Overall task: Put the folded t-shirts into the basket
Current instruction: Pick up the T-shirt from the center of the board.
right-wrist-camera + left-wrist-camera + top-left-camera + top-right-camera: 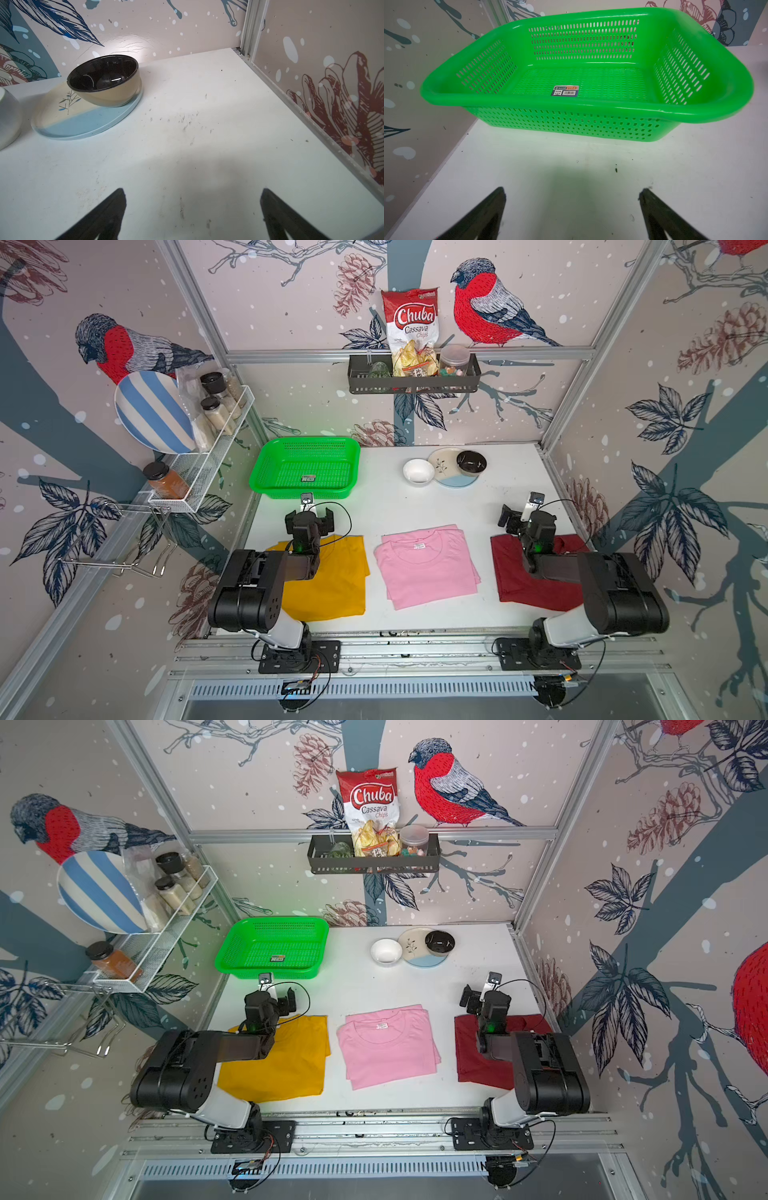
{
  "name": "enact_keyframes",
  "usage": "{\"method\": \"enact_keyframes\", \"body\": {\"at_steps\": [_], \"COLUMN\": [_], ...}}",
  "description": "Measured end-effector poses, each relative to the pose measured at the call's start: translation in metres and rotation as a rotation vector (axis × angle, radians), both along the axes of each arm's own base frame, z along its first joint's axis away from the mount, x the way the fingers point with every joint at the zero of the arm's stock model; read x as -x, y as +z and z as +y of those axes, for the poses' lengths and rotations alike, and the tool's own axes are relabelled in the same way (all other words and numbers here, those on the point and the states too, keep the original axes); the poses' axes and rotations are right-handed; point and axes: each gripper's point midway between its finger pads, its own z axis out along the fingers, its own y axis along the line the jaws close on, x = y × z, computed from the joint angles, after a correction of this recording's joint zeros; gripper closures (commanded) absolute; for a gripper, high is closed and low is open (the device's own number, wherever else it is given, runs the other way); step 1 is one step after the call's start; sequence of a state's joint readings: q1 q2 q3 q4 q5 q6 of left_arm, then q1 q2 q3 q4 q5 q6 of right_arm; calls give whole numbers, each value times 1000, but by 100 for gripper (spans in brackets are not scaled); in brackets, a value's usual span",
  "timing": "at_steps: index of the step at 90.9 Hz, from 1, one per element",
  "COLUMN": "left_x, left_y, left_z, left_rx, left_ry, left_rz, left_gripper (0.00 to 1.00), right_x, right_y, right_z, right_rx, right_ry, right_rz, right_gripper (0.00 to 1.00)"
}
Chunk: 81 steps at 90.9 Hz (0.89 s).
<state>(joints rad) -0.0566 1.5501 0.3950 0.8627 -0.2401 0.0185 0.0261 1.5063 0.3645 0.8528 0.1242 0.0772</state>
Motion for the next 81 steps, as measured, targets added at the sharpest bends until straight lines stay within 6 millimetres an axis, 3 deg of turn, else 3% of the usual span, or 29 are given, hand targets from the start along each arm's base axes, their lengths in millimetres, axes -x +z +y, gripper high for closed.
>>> {"method": "enact_keyframes", "body": {"at_steps": [68,74,81], "left_x": [0,0,0], "left_y": [0,0,0], "left_z": [0,0,0], "left_rx": [0,0,0], "left_ry": [0,0,-2], "left_rz": [0,0,0], "left_gripper": [1,1,1], "right_x": [2,4,6], "right_y": [1,13,45], "right_z": [-1,-3,-6], "right_rx": [-1,-4,-8], "right_ry": [-3,-8,-27], "right_rz": [-3,-28,-67], "right_gripper": [0,0,0]}}
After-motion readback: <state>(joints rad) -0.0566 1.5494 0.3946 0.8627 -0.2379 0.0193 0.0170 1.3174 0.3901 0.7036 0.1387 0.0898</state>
